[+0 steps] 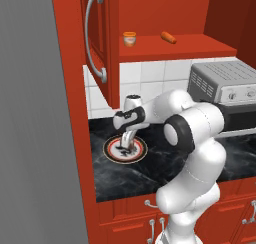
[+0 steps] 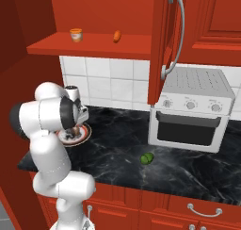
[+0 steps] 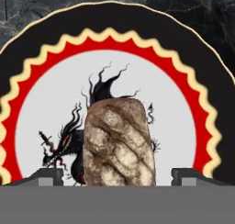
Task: Pick the avocado and bread from the counter and place them on the plate. Then pick the jam from the cabinet and place it next to the plate. Lastly close the cabinet door.
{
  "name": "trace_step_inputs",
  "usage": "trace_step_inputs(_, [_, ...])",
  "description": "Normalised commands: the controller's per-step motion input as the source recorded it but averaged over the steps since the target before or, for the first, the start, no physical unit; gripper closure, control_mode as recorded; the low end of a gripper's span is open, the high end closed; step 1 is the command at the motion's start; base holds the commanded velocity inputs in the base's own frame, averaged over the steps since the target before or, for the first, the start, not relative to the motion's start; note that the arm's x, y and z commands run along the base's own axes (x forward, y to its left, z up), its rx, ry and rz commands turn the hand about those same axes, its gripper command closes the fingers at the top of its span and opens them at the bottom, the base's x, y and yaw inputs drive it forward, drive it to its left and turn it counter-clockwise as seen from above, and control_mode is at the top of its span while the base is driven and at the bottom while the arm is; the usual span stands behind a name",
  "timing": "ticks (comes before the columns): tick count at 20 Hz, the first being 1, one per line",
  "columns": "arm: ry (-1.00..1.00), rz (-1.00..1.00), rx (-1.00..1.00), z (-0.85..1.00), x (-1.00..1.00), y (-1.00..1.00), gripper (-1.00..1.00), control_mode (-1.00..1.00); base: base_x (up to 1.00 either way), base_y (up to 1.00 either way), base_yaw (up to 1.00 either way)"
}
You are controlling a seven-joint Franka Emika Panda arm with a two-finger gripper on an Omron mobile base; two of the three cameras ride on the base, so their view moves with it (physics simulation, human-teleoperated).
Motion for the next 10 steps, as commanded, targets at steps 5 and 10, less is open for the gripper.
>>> trace_step_inputs(5, [-0.04, 0.00, 0.00, 0.13, -0.11, -0.06, -1.00, -1.00, 0.00, 0.00, 0.00])
trace_step_inputs(10, [-0.07, 0.00, 0.00, 0.50, -0.17, -0.22, -1.00, -1.00, 0.00, 0.00, 0.00])
